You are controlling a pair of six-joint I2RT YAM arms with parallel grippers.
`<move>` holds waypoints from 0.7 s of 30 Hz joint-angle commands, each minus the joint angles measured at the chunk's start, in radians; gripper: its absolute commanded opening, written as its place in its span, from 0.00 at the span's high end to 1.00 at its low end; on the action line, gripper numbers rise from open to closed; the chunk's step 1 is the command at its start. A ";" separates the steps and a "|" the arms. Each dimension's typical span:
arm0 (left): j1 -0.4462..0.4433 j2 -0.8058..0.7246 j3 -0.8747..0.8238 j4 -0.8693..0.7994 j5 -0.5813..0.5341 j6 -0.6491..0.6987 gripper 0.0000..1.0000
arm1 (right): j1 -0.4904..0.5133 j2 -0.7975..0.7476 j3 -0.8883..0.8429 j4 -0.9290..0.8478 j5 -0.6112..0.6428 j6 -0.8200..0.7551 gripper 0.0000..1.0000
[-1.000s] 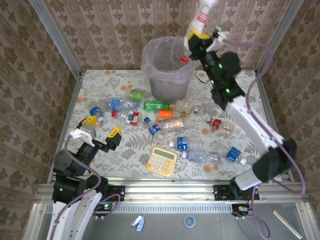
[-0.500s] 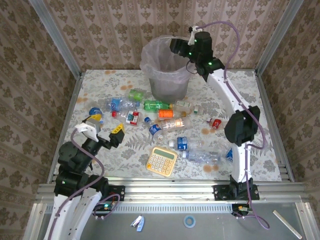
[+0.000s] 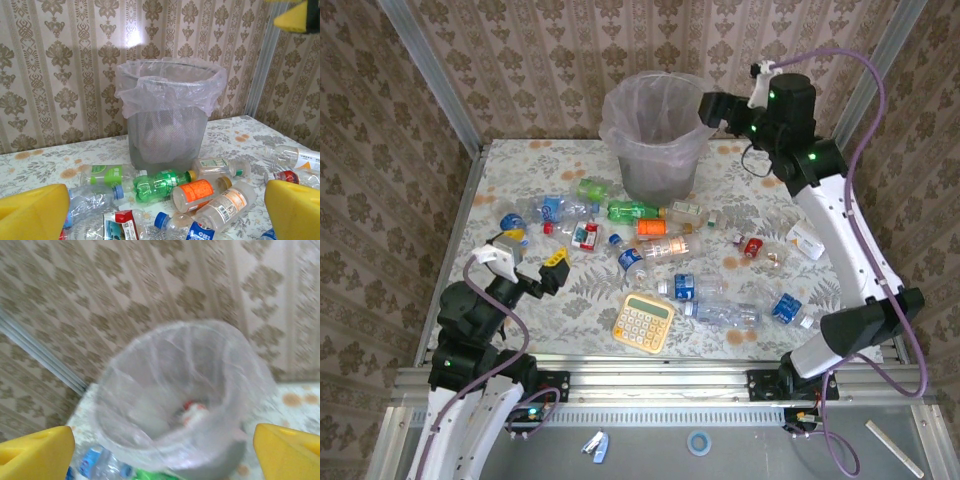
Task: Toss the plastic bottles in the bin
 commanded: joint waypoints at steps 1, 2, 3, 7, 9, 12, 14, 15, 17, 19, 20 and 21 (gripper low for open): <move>0.009 -0.003 0.032 -0.004 0.000 -0.016 0.00 | -0.028 -0.001 -0.091 -0.197 0.045 -0.025 0.04; 0.010 -0.004 0.032 -0.004 0.001 -0.016 0.00 | -0.034 -0.005 -0.113 -0.227 0.056 -0.045 0.03; 0.009 -0.004 0.033 -0.004 0.001 -0.016 0.00 | -0.038 -0.010 -0.141 -0.254 0.080 -0.064 0.01; 0.010 -0.005 0.035 -0.009 0.001 -0.014 0.00 | -0.043 -0.012 -0.251 -0.327 0.181 -0.152 0.00; 0.010 -0.006 0.035 -0.012 -0.002 -0.012 0.00 | -0.042 -0.007 -0.313 -0.355 0.212 -0.213 0.00; 0.009 -0.004 0.035 -0.022 -0.011 -0.004 0.00 | -0.041 0.010 -0.383 -0.397 0.258 -0.267 0.00; 0.010 -0.004 0.036 -0.024 -0.015 -0.003 0.00 | -0.035 0.025 -0.413 -0.421 0.300 -0.276 0.00; 0.010 -0.004 0.036 -0.024 -0.015 -0.005 0.00 | -0.033 0.035 -0.427 -0.433 0.318 -0.276 0.00; 0.010 -0.004 0.036 -0.024 -0.017 -0.002 0.00 | -0.032 0.057 -0.451 -0.454 0.358 -0.262 0.00; 0.010 -0.004 0.039 -0.028 -0.031 0.000 0.00 | -0.032 0.077 -0.472 -0.473 0.395 -0.236 0.00; 0.011 -0.005 0.040 -0.033 -0.040 0.000 0.00 | -0.032 0.081 -0.487 -0.477 0.404 -0.222 0.00; 0.011 -0.005 0.042 -0.036 -0.046 0.002 0.00 | -0.032 0.083 -0.506 -0.475 0.409 -0.209 0.00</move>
